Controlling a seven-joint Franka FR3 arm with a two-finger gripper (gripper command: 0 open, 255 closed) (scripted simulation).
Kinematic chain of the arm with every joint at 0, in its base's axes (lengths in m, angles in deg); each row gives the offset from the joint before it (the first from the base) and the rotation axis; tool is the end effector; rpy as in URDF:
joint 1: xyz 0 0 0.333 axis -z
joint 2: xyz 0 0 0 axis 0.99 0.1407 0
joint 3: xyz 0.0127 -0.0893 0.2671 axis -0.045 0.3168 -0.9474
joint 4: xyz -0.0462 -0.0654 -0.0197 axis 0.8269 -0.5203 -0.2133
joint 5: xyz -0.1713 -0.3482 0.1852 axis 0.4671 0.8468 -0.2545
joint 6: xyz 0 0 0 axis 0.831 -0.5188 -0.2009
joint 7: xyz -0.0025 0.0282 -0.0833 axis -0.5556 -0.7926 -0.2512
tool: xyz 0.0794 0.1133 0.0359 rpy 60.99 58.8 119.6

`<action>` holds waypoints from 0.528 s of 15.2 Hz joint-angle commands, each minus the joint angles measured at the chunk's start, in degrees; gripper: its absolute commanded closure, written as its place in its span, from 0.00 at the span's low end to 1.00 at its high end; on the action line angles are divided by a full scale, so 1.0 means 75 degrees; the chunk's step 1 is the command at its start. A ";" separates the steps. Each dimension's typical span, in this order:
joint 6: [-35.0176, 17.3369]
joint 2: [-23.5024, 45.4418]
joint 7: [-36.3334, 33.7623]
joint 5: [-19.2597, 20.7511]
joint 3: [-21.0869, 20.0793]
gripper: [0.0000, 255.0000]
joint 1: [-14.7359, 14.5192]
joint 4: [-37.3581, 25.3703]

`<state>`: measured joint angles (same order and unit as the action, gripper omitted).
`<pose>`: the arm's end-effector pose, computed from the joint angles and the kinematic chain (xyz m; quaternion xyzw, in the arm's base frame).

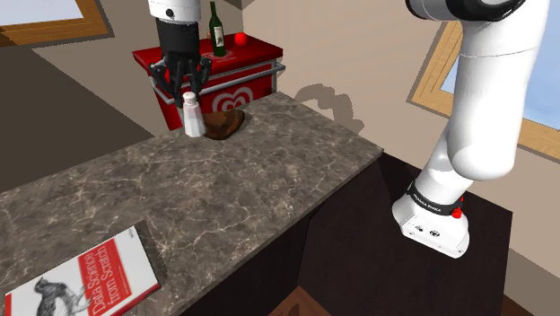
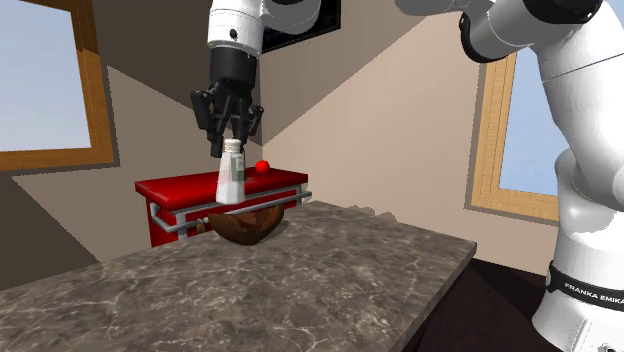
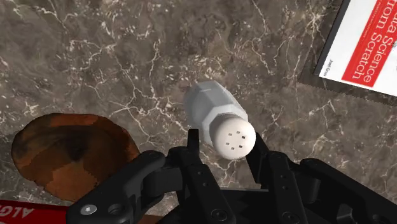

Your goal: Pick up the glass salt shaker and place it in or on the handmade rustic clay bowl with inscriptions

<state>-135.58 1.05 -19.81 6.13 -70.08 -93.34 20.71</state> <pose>0.5664 0.4077 0.4579 -0.9973 -0.0275 -0.0263 0.0627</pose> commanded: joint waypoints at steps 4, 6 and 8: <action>0.0439 0.0446 0.0744 0.0026 0.0235 1.00 0.0407 -0.0833; 0.0663 0.0692 0.1012 0.0063 0.0324 1.00 0.0532 -0.1281; 0.0922 0.0988 0.1271 0.0115 0.0413 1.00 0.0635 -0.1812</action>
<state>-129.23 7.56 -11.27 6.86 -67.29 -89.02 8.49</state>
